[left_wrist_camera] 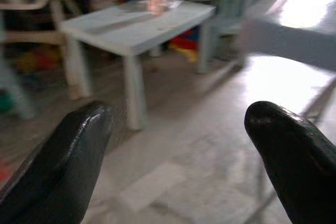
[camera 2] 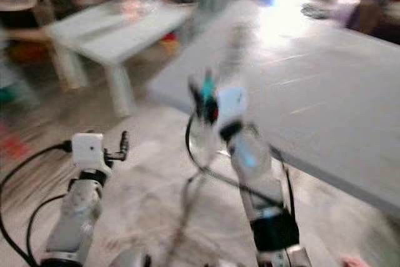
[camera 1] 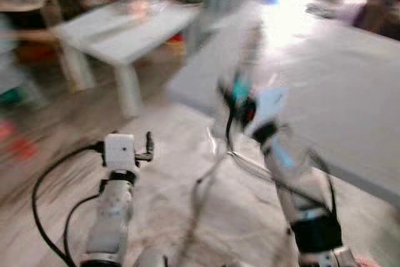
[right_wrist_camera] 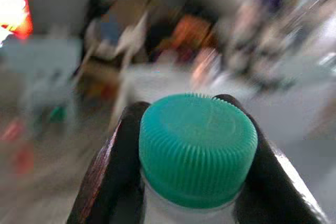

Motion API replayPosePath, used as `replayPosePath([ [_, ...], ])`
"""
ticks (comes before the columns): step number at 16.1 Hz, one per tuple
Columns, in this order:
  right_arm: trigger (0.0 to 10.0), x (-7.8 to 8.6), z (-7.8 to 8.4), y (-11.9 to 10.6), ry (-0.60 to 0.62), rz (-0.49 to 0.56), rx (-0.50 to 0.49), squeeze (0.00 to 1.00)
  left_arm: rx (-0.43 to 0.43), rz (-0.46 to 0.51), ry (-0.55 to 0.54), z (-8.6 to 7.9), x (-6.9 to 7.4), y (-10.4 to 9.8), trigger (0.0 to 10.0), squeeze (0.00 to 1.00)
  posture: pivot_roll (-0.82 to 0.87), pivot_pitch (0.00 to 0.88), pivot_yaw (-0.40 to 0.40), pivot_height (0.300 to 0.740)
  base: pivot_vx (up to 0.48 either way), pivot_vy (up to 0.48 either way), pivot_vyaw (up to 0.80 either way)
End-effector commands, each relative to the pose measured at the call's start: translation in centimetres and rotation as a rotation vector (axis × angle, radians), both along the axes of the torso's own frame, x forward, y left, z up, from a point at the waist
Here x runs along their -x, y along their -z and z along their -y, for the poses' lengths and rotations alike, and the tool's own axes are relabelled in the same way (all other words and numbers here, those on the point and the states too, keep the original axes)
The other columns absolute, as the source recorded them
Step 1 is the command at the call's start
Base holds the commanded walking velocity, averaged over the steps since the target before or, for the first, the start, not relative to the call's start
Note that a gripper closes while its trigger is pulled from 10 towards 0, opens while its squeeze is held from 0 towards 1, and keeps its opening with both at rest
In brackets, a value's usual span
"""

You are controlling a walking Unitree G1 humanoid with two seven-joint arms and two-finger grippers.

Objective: Restocking fridge

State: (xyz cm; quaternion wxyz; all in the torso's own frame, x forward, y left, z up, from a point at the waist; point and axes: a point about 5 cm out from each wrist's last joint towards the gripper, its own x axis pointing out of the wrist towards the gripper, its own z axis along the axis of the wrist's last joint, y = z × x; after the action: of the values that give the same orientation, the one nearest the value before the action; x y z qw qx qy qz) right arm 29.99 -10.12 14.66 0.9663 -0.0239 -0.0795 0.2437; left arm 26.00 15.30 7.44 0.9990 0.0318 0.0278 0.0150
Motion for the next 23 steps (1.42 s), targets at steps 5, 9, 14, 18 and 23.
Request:
replayPosePath([
  [5, 10.0, 1.1, 0.0, 2.0, -0.003, -0.026, 0.015, 0.0, -0.033, -0.045, -0.059, -1.3, 0.8, 1.6, 10.0, 0.0, 0.16, 0.046, -0.097, 0.74, 0.0, -0.051, 0.79],
  [9, 10.0, 2.0, 2.0, 4.5, 0.096, -0.11, -0.009, 0.0, -0.041, -0.062, -0.063, -1.6, 0.8, 2.2, 10.0, 0.0, 0.16, 0.038, -0.105, 0.74, 0.0, 0.0, 0.79],
  [14, 10.0, 2.0, 3.3, 5.6, 0.165, -0.146, -0.018, 0.0, -0.076, -0.035, -0.052, -2.0, 1.6, 2.2, 10.0, 0.0, 0.17, 0.048, -0.099, 0.74, 0.0, 0.0, 0.79],
  [18, 10.0, 1.9, 2.7, 5.7, 0.142, -0.142, -0.018, 0.0, -0.084, -0.021, -0.07, -2.0, 1.7, 2.0, 10.0, 0.0, 0.18, 0.048, -0.094, 0.74, 0.0, 0.0, 0.79],
  [23, 10.0, 2.0, 2.7, 5.9, 0.159, -0.132, -0.018, 0.0, -0.116, -0.032, -0.06, -2.3, 1.4, 2.0, 10.0, 0.0, 0.17, 0.051, -0.058, 0.74, 0.0, 0.0, 0.79],
])
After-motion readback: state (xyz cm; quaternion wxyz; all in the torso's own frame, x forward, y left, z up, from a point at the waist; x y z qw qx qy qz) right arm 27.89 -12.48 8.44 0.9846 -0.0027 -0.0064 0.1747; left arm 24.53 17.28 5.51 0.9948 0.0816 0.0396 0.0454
